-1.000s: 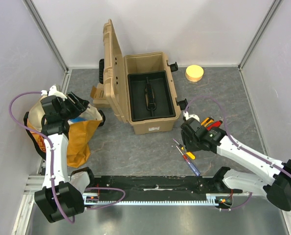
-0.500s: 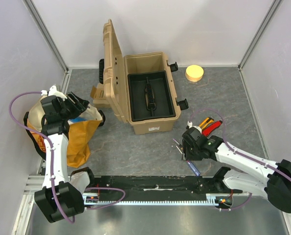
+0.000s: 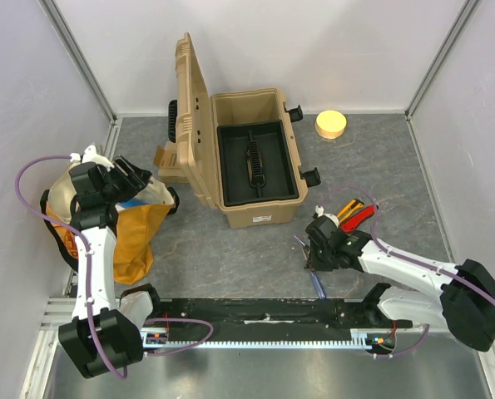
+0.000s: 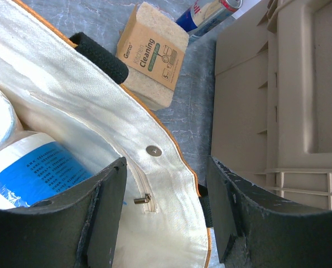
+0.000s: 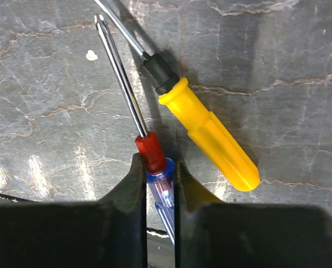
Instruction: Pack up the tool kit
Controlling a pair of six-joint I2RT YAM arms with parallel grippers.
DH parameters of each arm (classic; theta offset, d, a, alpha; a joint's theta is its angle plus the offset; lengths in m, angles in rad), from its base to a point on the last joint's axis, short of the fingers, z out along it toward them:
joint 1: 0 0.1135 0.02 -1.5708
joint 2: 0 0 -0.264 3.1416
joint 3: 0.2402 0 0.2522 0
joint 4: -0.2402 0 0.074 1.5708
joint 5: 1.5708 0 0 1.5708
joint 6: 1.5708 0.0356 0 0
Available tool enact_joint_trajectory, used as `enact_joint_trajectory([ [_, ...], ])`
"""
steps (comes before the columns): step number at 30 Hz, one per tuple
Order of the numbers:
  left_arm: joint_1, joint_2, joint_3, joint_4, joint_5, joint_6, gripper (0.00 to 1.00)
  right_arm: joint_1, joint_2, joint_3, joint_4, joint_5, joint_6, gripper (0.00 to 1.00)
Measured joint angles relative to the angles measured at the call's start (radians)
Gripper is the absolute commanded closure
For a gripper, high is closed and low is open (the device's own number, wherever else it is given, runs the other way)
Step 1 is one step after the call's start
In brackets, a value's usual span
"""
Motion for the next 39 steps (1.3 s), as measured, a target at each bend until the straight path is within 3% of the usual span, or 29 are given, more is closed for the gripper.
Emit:
enact_joint_trajectory([
  [2,0.000,0.000,0.000,0.000,0.000,0.000,0.35,0.005,0.005,0.003,0.011,0.001,-0.001,1.00],
  [13,0.000,0.000,0.000,0.000,0.000,0.000,0.36,0.021,-0.079,0.125,-0.124,0.131,-0.019,1.00],
  [26,0.000,0.000,0.000,0.000,0.000,0.000,0.36,0.022,-0.168,0.459,-0.373,0.539,0.038,1.00],
  [32,0.000,0.000,0.000,0.000,0.000,0.000,0.36,0.022,-0.113,0.655,-0.314,0.574,-0.084,1.00],
  [39,0.000,0.000,0.000,0.000,-0.002,0.000,0.36,0.022,0.117,0.824,-0.097,0.539,-0.224,1.00],
])
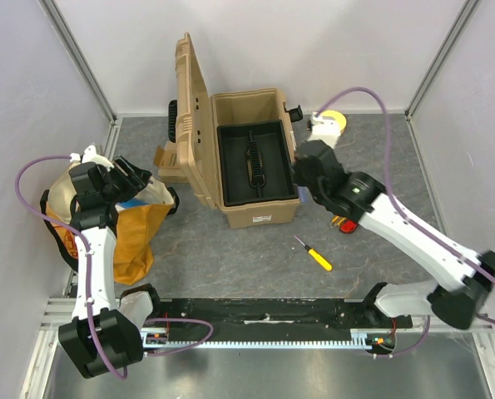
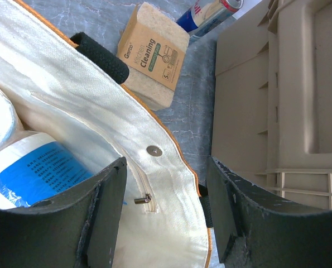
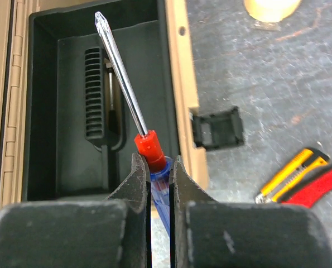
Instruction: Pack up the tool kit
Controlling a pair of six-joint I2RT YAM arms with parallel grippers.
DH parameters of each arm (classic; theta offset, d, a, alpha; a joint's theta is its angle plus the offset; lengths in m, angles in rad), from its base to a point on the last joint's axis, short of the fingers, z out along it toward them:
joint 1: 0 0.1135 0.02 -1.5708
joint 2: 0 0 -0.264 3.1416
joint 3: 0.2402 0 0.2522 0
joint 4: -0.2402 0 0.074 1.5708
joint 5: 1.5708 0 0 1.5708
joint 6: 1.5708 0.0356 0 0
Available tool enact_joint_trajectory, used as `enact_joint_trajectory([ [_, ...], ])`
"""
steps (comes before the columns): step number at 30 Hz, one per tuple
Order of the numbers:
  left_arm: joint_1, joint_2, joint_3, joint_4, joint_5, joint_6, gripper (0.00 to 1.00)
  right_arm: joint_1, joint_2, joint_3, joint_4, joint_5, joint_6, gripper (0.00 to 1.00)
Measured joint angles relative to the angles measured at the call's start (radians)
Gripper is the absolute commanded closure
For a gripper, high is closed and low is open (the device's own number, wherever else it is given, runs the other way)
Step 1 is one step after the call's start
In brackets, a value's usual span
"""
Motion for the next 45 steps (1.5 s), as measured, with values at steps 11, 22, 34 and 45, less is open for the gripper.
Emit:
enact_joint_trajectory([
  [11,0.000,0.000,0.000,0.000,-0.006,0.000,0.36,-0.028,0.403,0.183,0.139,-0.022,-0.128,1.00],
  [22,0.000,0.000,0.000,0.000,-0.006,0.000,0.36,-0.071,0.544,0.234,0.145,-0.023,-0.118,0.62],
  [34,0.000,0.000,0.000,0.000,-0.006,0.000,0.35,-0.074,0.511,0.284,0.048,0.010,-0.113,0.48],
  [45,0.000,0.000,0.000,0.000,-0.004,0.000,0.36,-0.117,0.050,0.056,-0.105,-0.033,-0.082,0.13],
])
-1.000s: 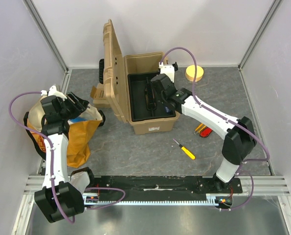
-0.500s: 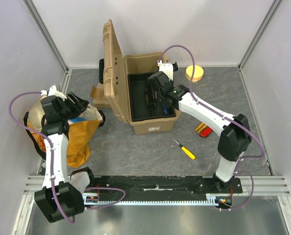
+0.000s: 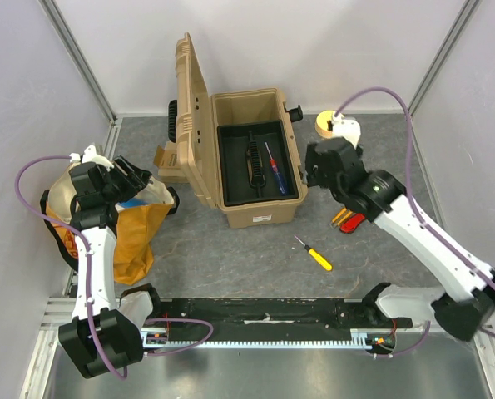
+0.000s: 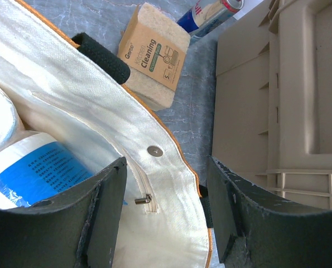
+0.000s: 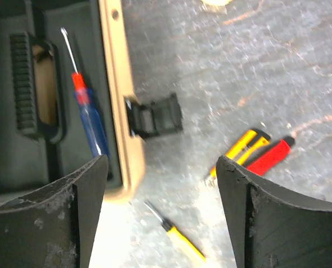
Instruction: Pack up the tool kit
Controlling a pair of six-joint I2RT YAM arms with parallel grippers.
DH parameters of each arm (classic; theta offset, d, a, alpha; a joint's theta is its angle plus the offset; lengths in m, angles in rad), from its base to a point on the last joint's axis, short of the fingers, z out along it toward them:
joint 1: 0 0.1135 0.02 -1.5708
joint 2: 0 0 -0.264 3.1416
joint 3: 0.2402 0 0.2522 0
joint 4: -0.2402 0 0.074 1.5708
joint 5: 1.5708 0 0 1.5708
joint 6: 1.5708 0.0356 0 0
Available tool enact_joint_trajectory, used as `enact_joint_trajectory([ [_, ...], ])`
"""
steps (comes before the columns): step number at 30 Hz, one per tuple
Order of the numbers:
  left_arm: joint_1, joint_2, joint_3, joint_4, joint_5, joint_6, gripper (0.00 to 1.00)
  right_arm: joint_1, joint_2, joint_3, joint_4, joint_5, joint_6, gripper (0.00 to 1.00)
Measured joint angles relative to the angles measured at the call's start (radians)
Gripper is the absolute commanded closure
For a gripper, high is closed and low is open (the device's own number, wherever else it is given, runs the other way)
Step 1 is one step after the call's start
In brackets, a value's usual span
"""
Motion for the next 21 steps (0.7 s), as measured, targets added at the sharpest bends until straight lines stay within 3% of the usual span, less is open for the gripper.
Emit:
enact_joint_trajectory([
  [7,0.000,0.000,0.000,0.000,0.003,0.000,0.36,-0.006,-0.190,-0.233,-0.093,-0.104,0.014,0.04],
  [21,0.000,0.000,0.000,0.000,0.005,0.000,0.36,-0.007,-0.142,-0.590,-0.009,-0.298,0.084,0.05],
])
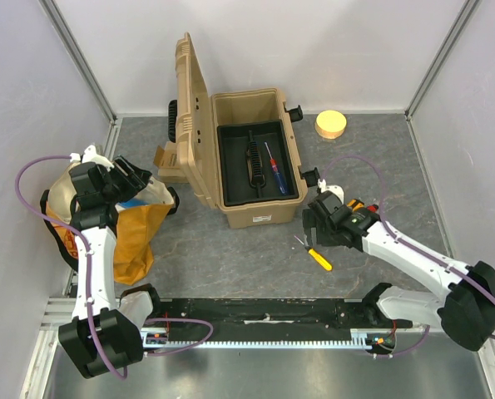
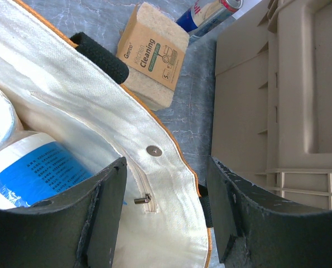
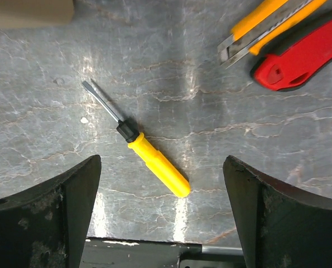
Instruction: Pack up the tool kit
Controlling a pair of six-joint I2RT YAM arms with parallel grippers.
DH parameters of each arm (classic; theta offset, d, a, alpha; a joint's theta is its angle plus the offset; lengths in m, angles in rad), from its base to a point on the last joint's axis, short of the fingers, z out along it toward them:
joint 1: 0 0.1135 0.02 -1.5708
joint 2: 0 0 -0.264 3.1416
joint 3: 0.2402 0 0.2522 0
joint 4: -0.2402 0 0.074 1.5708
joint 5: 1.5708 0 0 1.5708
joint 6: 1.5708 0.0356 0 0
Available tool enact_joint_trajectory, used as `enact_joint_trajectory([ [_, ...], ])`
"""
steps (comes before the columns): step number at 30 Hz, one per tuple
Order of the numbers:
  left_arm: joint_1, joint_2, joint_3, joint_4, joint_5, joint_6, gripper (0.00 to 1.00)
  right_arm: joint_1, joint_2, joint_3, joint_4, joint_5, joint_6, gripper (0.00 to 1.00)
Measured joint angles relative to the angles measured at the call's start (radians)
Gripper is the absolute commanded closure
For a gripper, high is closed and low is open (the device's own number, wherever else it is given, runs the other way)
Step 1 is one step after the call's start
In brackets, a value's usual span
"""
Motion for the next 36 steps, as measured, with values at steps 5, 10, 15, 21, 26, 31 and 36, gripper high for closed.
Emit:
enact_joint_trajectory([
  [5,0.000,0.000,0.000,0.000,0.000,0.000,0.35,0.000,0.031,-0.104,0.095,-0.062,0.044,0.09],
  [10,0.000,0.000,0.000,0.000,0.000,0.000,0.36,0.000,0.055,-0.172,0.159,-0.088,0.080,0.19],
  [15,0.000,0.000,0.000,0.000,0.000,0.000,0.36,-0.001,0.149,-0.170,0.196,-0.097,0.093,0.36],
  [21,0.000,0.000,0.000,0.000,0.000,0.000,0.36,-0.007,0.171,-0.159,0.237,-0.097,0.096,0.70],
  [26,0.000,0.000,0.000,0.000,0.000,0.000,0.36,-0.008,0.169,-0.161,0.246,-0.114,0.111,1.00],
  [31,0.000,0.000,0.000,0.000,0.000,0.000,0.36,-0.007,0.161,-0.156,0.224,-0.100,0.130,1.00],
  [36,0.000,0.000,0.000,0.000,0.000,0.000,0.36,-0.006,0.094,-0.099,0.084,0.019,0.149,1.00],
])
